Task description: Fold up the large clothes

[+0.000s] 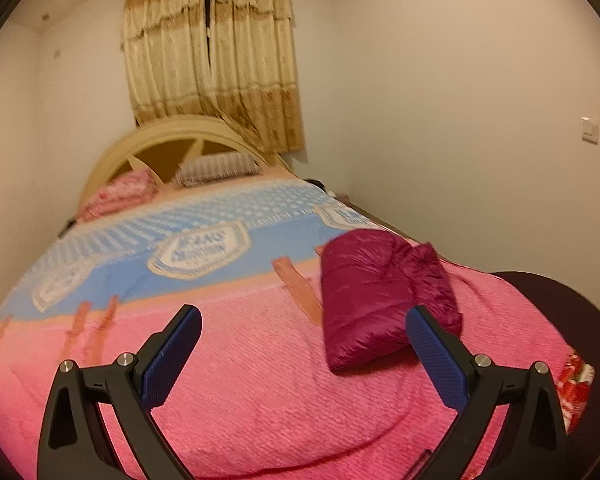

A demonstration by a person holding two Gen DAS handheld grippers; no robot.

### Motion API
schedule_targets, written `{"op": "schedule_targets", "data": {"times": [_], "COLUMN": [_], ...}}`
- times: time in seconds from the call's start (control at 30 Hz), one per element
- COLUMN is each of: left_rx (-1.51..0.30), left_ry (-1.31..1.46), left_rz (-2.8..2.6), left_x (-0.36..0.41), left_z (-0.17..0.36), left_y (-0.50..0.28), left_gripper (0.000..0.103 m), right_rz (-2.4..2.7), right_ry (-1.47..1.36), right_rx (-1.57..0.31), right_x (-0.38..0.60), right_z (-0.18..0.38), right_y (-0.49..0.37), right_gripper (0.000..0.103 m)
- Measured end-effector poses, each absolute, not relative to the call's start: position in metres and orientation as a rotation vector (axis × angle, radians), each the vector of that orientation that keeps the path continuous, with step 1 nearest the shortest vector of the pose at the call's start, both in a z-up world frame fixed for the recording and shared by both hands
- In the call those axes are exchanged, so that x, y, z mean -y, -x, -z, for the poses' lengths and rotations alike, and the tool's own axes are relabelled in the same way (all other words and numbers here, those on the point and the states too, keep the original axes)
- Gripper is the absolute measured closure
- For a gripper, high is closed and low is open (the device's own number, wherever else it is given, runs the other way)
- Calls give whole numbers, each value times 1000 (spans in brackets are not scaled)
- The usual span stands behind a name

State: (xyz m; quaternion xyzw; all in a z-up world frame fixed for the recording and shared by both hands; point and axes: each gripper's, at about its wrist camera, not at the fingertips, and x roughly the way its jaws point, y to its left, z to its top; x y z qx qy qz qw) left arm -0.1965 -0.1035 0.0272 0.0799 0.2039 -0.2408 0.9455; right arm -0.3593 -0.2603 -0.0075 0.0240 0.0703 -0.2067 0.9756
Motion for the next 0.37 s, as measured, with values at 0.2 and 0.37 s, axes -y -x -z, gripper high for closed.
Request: {"op": "schedule_targets", "data": {"times": [0.2,0.37], "left_rx": [-397,-396], "left_ry": [-166,-169], "left_rz": [480,441], "left_x": [101,97], "left_z": [-24,-25], "left_y": [194,190], "left_gripper": [1,1], "right_rz": [407,403], "right_ry": [-48,-58], "right_rx": [-148,-158], "right_x": [259,264], "right_z": [7,10], "right_y": [358,356], "right_gripper": [1,1]}}
